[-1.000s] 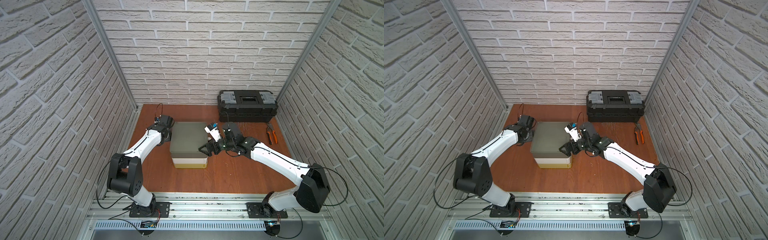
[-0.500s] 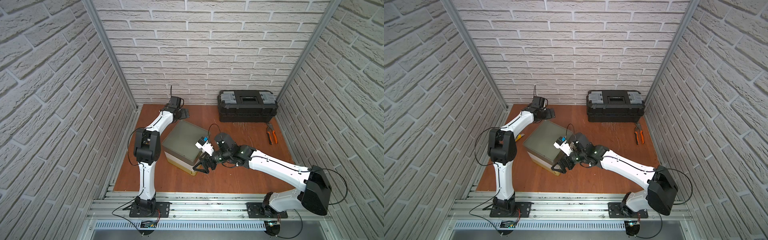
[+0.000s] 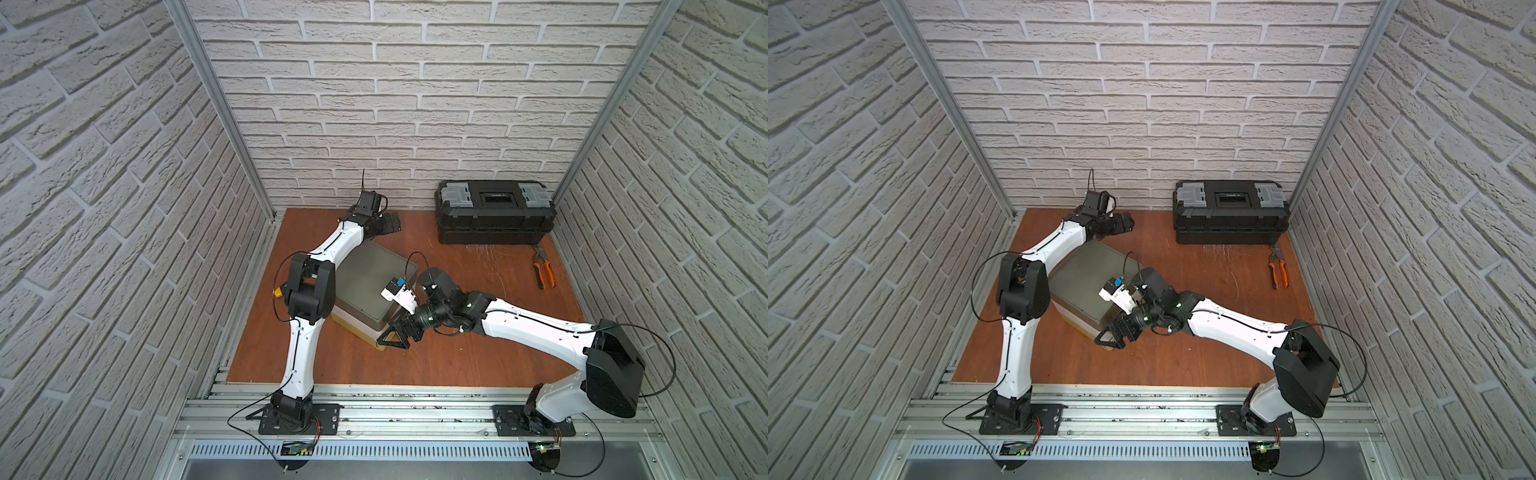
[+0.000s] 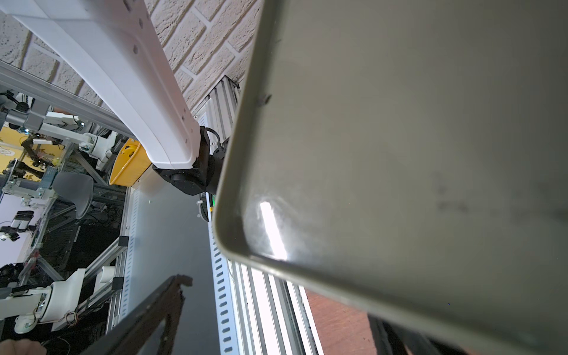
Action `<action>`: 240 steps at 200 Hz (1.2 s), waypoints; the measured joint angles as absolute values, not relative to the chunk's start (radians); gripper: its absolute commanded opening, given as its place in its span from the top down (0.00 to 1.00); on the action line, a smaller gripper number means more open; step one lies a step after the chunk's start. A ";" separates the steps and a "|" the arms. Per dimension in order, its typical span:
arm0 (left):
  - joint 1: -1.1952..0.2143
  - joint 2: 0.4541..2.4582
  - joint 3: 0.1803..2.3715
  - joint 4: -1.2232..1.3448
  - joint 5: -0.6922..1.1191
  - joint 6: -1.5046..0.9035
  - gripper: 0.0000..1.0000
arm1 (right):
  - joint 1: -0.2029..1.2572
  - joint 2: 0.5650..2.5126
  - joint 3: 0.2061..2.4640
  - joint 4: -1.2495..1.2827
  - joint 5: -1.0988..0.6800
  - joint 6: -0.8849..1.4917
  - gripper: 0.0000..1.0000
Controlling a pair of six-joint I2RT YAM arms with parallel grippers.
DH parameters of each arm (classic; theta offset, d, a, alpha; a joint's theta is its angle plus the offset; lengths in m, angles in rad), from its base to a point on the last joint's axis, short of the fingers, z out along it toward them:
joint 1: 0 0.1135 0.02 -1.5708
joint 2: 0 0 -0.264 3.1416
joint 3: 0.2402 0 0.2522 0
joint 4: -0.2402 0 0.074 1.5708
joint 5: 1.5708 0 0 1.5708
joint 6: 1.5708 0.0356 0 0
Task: Take the mice out of the drawer
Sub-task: Adjust the storage box at the center of the board.
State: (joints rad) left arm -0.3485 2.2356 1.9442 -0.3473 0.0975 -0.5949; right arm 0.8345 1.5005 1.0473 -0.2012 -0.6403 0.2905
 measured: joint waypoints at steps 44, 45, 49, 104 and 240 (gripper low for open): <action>-0.136 1.959 1.680 -0.309 0.010 -0.592 0.02 | 0.834 1.500 1.047 -0.206 -0.665 0.253 0.07; -0.125 1.945 1.671 -0.310 0.006 -0.591 0.02 | 0.834 1.500 1.047 -0.206 -0.666 0.253 0.07; -0.098 1.909 1.648 -0.306 -0.002 -0.589 0.02 | 0.834 1.500 1.047 -0.206 -0.675 0.248 0.07; 0.005 1.378 1.341 -0.450 -0.233 -0.613 0.02 | 0.857 1.611 1.118 -0.228 -0.788 0.190 0.07; -0.095 1.019 0.833 -0.724 -0.501 -0.992 0.02 | 0.749 1.491 1.248 -0.414 -0.914 -0.038 0.09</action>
State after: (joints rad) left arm -0.0952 1.0191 0.8330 -0.7242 -0.5014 -0.9920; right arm 0.7490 1.4914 1.2480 -0.4141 -0.9142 -0.0376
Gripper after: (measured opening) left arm 0.983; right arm 0.900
